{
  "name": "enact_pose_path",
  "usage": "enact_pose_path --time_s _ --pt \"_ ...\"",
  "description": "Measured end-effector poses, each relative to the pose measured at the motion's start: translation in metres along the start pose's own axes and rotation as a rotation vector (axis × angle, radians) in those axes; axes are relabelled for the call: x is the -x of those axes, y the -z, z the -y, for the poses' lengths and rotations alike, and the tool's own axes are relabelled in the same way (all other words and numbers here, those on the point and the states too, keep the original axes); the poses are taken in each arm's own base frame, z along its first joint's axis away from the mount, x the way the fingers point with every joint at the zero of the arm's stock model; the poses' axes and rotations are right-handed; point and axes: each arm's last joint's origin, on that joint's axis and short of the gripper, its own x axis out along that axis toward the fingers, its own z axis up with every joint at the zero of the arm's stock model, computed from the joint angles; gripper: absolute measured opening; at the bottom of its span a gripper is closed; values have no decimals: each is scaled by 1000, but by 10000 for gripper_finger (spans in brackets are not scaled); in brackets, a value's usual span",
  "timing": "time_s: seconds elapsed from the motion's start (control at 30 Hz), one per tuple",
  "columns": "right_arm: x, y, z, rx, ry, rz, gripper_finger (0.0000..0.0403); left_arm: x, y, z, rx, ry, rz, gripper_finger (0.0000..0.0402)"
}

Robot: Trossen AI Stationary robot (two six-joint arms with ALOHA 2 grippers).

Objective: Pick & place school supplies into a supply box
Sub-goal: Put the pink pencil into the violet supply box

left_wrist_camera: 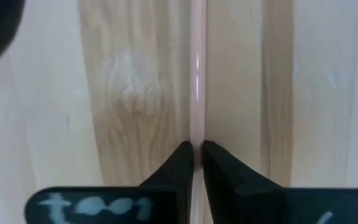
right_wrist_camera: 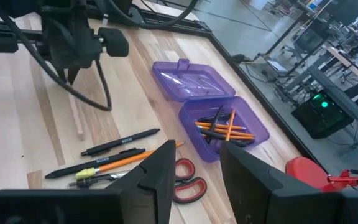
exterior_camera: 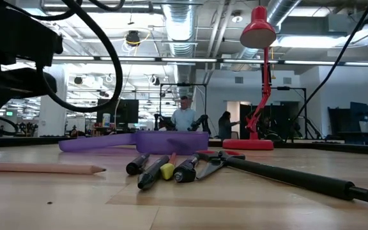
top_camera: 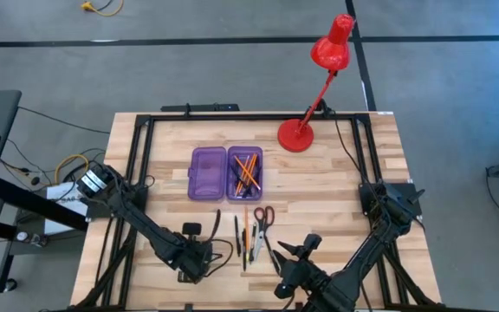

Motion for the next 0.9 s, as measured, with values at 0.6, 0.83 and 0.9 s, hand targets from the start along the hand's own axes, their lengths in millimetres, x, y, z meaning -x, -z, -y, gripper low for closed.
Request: enact_pose_path --time_s 0.6,0.83,0.9 --pt "-13 3 -4 0 22 -15 121 -2 30 33 198 -316 334 0" --pt "-14 3 -4 0 19 -26 121 8 41 37 206 -397 329 0" --pt "-15 3 -3 -2 22 -28 121 14 42 39 198 -422 333 0"
